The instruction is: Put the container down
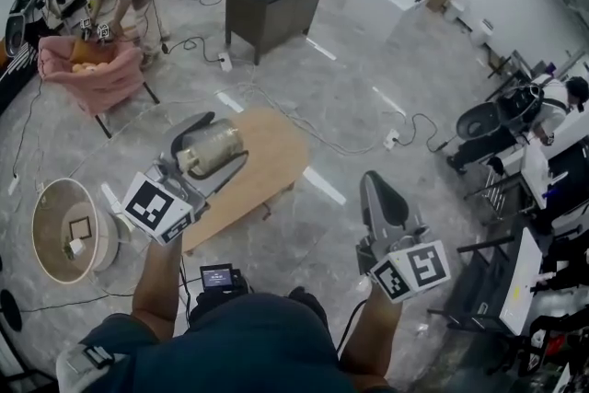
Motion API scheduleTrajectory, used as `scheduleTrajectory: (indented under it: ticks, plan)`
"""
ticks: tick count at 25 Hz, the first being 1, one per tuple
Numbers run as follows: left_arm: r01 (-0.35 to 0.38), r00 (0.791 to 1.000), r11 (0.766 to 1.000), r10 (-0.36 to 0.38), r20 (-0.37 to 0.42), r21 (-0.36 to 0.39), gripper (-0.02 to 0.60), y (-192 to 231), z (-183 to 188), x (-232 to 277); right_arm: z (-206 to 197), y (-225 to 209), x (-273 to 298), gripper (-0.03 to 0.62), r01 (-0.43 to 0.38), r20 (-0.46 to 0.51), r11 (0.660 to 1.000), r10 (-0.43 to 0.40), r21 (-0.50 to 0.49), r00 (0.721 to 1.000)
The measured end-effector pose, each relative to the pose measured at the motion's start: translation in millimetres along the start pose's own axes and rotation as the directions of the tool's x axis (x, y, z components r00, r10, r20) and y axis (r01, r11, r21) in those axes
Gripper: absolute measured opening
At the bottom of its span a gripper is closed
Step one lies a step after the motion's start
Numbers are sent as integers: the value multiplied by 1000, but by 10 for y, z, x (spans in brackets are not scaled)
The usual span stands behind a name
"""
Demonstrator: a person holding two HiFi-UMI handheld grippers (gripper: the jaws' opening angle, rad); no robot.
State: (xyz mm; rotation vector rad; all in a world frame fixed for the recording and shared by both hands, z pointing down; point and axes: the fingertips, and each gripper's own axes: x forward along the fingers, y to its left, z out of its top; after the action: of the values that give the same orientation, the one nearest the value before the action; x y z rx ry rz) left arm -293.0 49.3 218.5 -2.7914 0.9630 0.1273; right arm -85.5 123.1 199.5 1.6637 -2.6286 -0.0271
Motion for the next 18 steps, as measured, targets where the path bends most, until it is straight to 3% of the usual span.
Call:
scheduleTrajectory:
  ticks: [10,18]
  plan:
    - [-99,993,995,100,-63,18,330,223,-268,360,-240,-516,559,12,-113,3,992,113,46,994]
    - [-227,966,973,231,-120,44,330,305,-285,933,-210,-1219,1103,11,-274,27,958,273,82,962]
